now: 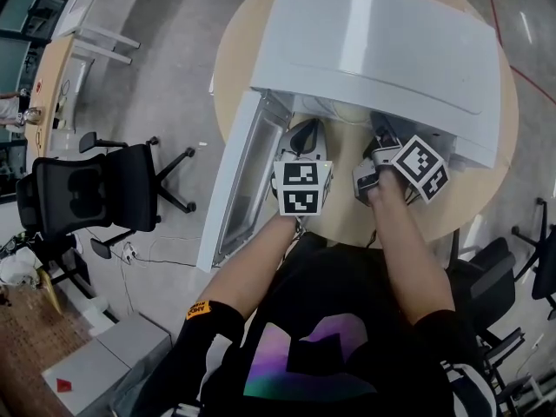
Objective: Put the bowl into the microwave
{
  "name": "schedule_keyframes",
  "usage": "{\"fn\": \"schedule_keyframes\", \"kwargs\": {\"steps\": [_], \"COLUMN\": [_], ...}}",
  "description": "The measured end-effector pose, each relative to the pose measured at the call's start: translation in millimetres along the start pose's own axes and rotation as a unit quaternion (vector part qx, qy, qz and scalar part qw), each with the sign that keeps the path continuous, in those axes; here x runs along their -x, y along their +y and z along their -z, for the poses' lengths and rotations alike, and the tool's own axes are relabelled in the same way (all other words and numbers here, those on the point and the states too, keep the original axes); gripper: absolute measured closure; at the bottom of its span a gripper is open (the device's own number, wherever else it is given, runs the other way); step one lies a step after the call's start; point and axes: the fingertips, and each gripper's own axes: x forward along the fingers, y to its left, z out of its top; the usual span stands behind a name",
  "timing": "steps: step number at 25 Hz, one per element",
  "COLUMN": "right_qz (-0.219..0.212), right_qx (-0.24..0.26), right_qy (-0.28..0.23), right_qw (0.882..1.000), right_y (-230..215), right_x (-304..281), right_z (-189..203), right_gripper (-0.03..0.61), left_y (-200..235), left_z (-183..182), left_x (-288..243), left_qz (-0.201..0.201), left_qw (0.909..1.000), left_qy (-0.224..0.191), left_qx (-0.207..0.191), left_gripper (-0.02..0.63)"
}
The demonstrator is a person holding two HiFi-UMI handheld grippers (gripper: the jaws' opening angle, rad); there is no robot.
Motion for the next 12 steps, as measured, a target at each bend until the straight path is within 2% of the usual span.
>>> {"fn": "schedule_keyframes", "kwargs": {"steps": [7,12], "right_qz": [-0.008,-0.014], "right_qx": [-0.025,-0.045], "right_qy": [-0.025,-0.044], "right_qw": [0.999,0.998], "right_y": [-5,-8], "right_x": [-8,-16], "right_z": [-5,-7], "right_gripper": [0.528,0.528], "left_y": [8,12], "left_z": [-7,-17], "left_x": [-20,-34], "left_qz": [-0.003,-0.005], "left_qw": [0.9999,0.9998], "left_qy": [0.010,0.010], "left_qx": [-0.002,-0.018], "left_gripper": [0.560,0.560]}}
